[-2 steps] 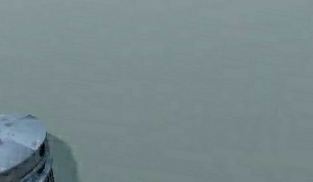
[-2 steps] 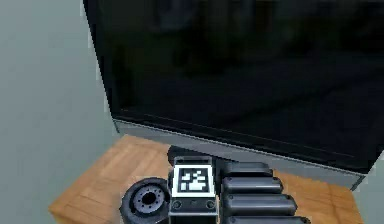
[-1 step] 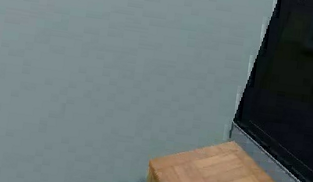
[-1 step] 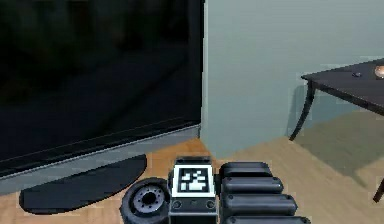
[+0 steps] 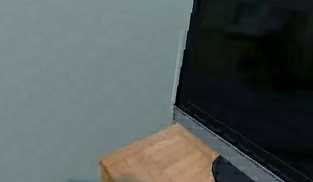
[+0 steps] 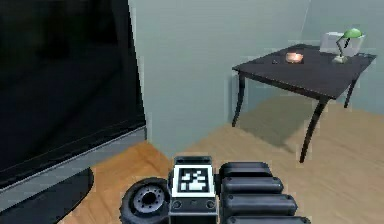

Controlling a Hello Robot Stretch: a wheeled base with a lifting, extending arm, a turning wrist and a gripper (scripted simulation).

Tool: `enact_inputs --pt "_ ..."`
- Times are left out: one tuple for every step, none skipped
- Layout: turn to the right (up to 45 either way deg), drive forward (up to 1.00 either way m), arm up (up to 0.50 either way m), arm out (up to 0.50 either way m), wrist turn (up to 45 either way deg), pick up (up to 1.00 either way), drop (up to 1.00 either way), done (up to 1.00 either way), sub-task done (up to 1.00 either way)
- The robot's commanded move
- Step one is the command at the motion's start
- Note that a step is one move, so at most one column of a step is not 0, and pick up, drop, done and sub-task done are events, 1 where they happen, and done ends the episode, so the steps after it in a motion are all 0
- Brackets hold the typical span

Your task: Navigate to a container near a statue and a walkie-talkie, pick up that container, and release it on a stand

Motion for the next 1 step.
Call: enact_inputs --pt "-45.0 0.00 0.00 0.00 0.0 0.00 0.00 0.00 0.00"
